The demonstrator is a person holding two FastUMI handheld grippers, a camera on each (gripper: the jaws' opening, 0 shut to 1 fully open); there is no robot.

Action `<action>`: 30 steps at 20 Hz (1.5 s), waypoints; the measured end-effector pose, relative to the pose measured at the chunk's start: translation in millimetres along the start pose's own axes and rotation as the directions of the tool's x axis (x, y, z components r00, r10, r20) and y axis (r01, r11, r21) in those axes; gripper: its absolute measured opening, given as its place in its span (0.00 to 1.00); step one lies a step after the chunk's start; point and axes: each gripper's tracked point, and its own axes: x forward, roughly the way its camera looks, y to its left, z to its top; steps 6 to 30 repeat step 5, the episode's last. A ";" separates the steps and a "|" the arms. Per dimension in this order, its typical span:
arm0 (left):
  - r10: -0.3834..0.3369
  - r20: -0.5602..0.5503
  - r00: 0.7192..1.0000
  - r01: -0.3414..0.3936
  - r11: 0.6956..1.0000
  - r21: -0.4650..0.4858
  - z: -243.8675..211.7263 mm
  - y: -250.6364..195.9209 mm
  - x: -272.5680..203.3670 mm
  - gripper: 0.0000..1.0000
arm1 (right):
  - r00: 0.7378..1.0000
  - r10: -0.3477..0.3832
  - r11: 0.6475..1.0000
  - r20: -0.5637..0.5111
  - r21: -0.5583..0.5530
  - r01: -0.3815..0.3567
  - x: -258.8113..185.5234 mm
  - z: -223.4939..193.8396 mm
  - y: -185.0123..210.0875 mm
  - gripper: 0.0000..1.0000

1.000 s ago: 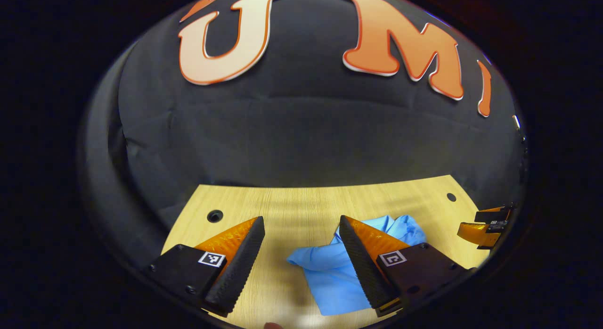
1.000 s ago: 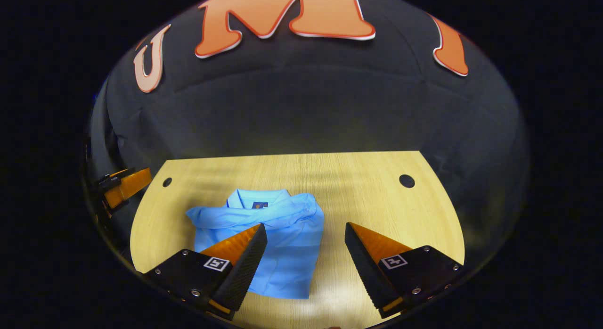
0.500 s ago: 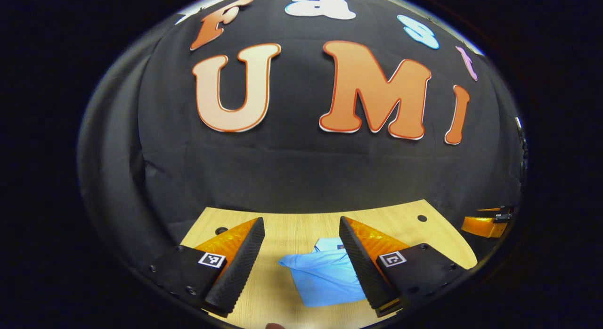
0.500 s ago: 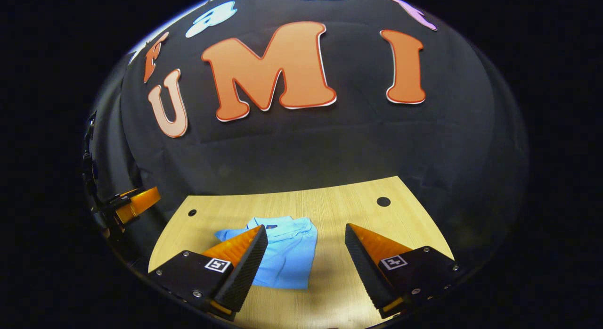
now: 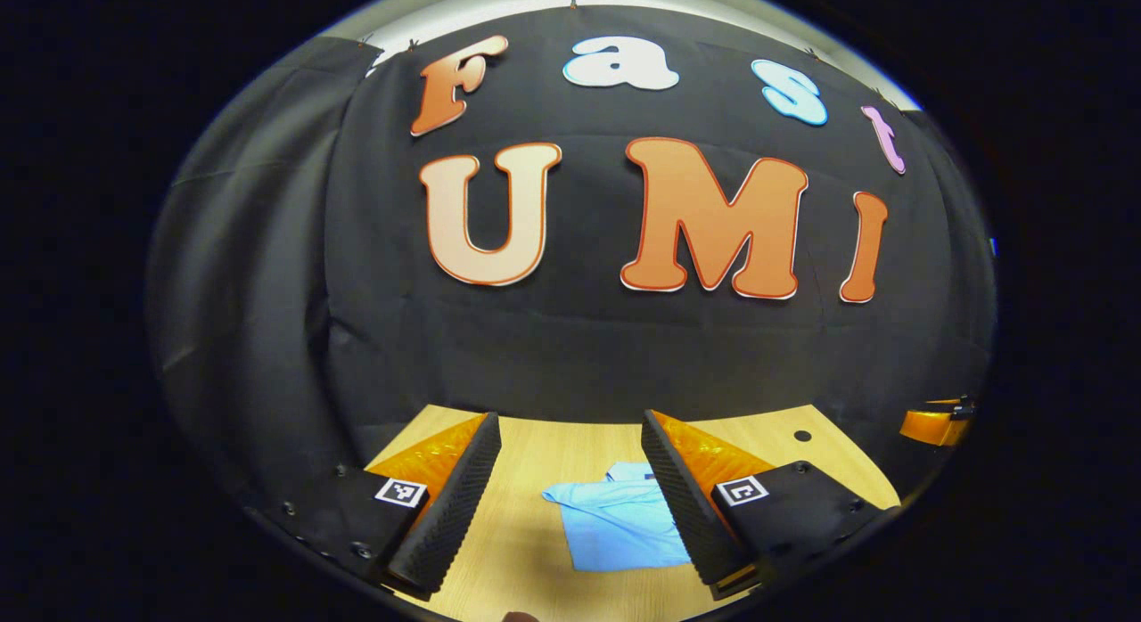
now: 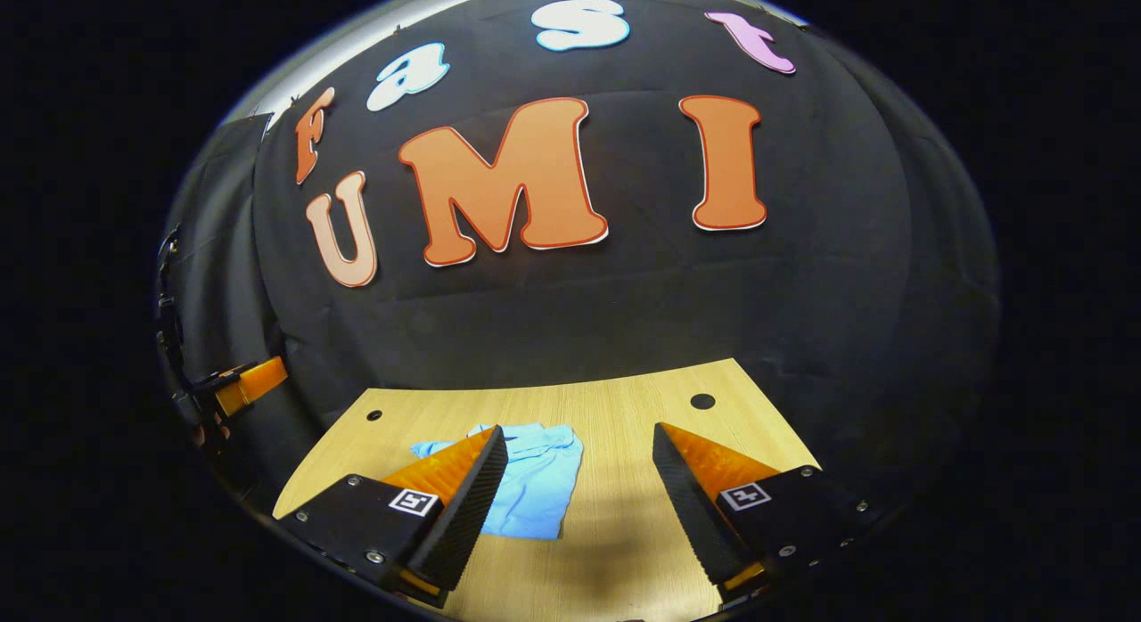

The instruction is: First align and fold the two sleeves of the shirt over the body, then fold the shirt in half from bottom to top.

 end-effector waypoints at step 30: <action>0.010 0.017 1.000 -0.010 1.000 0.004 -6.7 -4.3 -30.1 1.00 | 0.999 0.033 0.999 -0.015 0.010 -0.033 -7.6 -12.4 4.4 0.99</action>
